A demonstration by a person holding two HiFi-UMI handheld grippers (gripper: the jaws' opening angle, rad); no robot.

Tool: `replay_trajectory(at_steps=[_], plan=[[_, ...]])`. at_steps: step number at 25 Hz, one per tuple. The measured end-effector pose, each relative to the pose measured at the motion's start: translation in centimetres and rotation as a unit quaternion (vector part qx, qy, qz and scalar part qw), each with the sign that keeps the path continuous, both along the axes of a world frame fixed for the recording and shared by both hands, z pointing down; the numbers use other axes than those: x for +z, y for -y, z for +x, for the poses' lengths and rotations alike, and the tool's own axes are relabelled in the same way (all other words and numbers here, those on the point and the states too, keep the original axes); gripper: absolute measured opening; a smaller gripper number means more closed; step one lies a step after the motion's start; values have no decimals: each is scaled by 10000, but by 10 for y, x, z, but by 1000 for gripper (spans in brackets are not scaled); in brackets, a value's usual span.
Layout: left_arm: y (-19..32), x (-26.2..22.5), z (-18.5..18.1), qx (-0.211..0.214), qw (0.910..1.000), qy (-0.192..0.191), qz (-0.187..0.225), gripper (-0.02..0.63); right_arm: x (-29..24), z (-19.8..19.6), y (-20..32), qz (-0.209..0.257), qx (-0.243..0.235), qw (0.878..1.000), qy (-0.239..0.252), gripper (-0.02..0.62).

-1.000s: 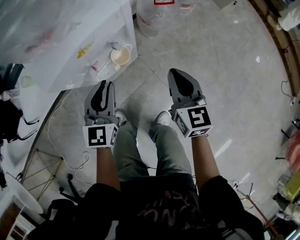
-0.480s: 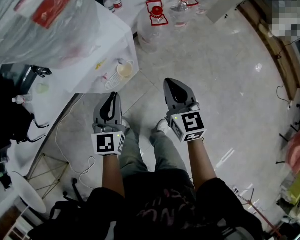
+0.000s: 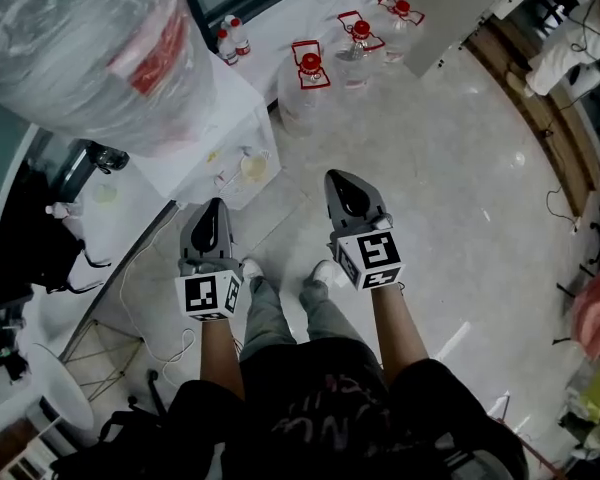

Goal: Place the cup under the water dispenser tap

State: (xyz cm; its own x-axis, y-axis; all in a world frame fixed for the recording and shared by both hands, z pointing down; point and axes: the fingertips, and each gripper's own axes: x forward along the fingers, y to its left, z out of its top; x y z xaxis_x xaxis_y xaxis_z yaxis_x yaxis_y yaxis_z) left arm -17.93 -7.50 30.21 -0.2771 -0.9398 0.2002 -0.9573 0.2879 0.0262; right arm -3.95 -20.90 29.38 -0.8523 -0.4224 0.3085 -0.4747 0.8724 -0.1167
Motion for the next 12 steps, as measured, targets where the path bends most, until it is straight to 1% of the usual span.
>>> replay_trajectory(at_steps=[4,12], plan=[[-5,-22,3,-115,9999,37,39,21,-23,5,1,118,-45,9999,59,14],[-6,-64,16,-311,9990,247,186,20,-58,21,0,338,-183,9992,121,13]])
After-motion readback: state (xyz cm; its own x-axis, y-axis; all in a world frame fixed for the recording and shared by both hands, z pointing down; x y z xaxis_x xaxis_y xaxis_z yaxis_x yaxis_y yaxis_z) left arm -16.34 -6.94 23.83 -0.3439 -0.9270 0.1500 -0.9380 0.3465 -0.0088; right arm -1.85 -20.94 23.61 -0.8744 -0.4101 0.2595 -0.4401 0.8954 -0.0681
